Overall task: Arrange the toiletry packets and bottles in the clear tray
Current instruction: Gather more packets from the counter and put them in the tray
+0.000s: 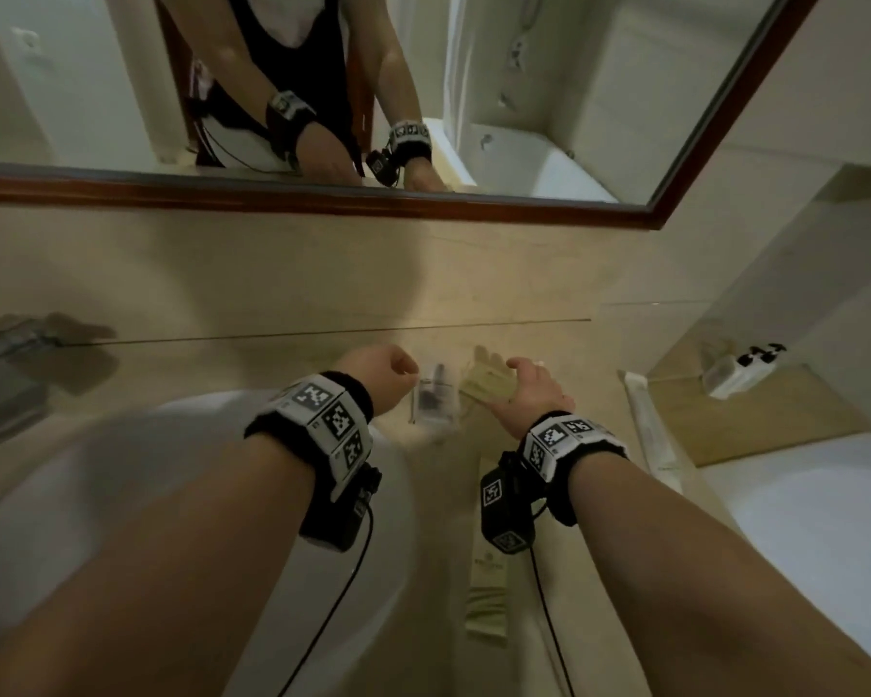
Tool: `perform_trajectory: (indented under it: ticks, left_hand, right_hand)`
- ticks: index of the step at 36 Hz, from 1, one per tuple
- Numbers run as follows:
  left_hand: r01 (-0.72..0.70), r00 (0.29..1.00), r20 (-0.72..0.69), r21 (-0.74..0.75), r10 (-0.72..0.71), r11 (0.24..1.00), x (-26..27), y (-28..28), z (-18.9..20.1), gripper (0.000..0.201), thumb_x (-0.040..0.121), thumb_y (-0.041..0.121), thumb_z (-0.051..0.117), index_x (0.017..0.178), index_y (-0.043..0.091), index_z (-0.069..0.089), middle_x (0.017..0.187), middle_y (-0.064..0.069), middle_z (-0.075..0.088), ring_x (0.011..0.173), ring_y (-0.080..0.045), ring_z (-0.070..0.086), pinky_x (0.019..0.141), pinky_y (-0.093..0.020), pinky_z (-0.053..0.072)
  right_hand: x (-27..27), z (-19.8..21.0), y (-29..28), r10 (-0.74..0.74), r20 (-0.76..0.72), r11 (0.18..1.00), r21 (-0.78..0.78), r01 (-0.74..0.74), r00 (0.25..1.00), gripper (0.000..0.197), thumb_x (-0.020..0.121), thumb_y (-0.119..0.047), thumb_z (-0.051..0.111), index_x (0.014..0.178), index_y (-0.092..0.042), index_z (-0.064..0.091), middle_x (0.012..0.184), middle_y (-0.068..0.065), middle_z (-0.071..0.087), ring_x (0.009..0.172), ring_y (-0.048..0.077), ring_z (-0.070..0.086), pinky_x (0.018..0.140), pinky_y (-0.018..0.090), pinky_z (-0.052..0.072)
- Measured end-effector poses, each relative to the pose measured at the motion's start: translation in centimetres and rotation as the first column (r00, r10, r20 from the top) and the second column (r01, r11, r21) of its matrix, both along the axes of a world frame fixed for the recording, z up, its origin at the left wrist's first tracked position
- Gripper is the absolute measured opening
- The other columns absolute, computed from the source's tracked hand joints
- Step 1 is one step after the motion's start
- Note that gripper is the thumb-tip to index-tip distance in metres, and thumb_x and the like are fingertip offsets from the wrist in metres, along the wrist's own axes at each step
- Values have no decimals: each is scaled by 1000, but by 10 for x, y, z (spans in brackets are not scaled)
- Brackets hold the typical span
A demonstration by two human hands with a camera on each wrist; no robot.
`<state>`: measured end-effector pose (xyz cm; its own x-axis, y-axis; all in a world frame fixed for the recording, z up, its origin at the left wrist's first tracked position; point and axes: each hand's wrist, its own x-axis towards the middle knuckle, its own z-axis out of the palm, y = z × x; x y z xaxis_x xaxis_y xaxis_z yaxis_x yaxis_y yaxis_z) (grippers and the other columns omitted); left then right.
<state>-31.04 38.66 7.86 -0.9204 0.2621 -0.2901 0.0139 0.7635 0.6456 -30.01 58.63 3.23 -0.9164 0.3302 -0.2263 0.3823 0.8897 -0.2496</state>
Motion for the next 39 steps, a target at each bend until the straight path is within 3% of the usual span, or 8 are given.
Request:
perform_trajectory:
  ticks: [8, 11, 19, 24, 27, 30, 33, 39]
  left_hand:
    - [7, 997, 81, -58, -2, 998, -35, 23, -30, 31, 95, 27, 48, 121, 14, 58, 127, -5, 58, 117, -23, 53, 96, -29, 41]
    - [36, 997, 75, -96, -29, 995, -43, 24, -34, 32, 95, 29, 47, 121, 14, 58, 127, -5, 58, 117, -22, 53, 91, -25, 38]
    - [66, 993, 104, -162, -49, 985, -58, 30, -46, 32, 96, 30, 45, 121, 12, 56, 125, -7, 58, 115, -24, 52, 83, -25, 34]
    - [52, 993, 113, -161, -34, 986, -56, 27, -46, 33, 96, 29, 45, 122, 12, 56, 126, -7, 57, 116, -24, 53, 91, -29, 40]
    - [41, 994, 107, -155, -24, 987, -52, 24, -42, 33, 96, 28, 46, 123, 13, 56, 128, -7, 57, 118, -24, 52, 96, -31, 41]
    - [22, 995, 94, -135, -9, 991, -47, 21, -36, 33, 95, 25, 46, 125, 13, 55, 131, -7, 56, 121, -24, 51, 100, -31, 39]
    - [-9, 996, 88, -103, 19, 995, -40, 18, -25, 38, 95, 25, 48, 131, 13, 50, 134, -6, 54, 123, -23, 51, 101, -32, 39]
    - [-93, 995, 34, -30, 94, 995, -19, 8, 0, 50, 91, 25, 55, 138, 16, 39, 138, -4, 49, 120, -23, 52, 94, -31, 44]
  right_hand:
    - [-38, -42, 17, 42, 174, 999, -22, -38, 984, 69, 88, -37, 57, 147, -25, 22, 149, 5, 32, 136, 26, 34, 110, 42, 29]
    - [-44, -53, 19, 61, 237, 998, -4, -62, 970, 66, 87, -32, 56, 146, -25, 26, 151, 4, 28, 138, 26, 30, 112, 41, 27]
    - [-56, -62, 27, 81, 120, 992, 85, -92, 990, 49, 91, -15, 45, 139, -18, 36, 143, 9, 36, 134, 29, 32, 108, 40, 30]
    - [-63, -49, 33, 81, 209, 995, 38, -91, 974, 47, 93, -10, 44, 140, -15, 36, 144, 12, 36, 133, 31, 36, 108, 40, 31]
    - [-61, -41, 34, 22, 132, 1000, 20, -24, 991, 39, 96, -10, 34, 134, -14, 45, 137, 14, 48, 125, 32, 47, 102, 37, 37]
    - [-54, -27, 30, 1, 38, 1000, -22, 0, 999, 36, 92, -6, 36, 124, -11, 52, 125, 16, 57, 113, 35, 56, 93, 37, 44]
    - [-46, -9, 22, 55, -39, 996, -71, -58, 998, 39, 91, -5, 39, 128, -12, 50, 126, 16, 53, 113, 34, 55, 95, 40, 46]
    - [-24, 28, -10, 217, -179, 951, -184, -250, 960, 36, 94, -10, 50, 130, -14, 52, 117, 12, 62, 108, 29, 58, 83, 27, 41]
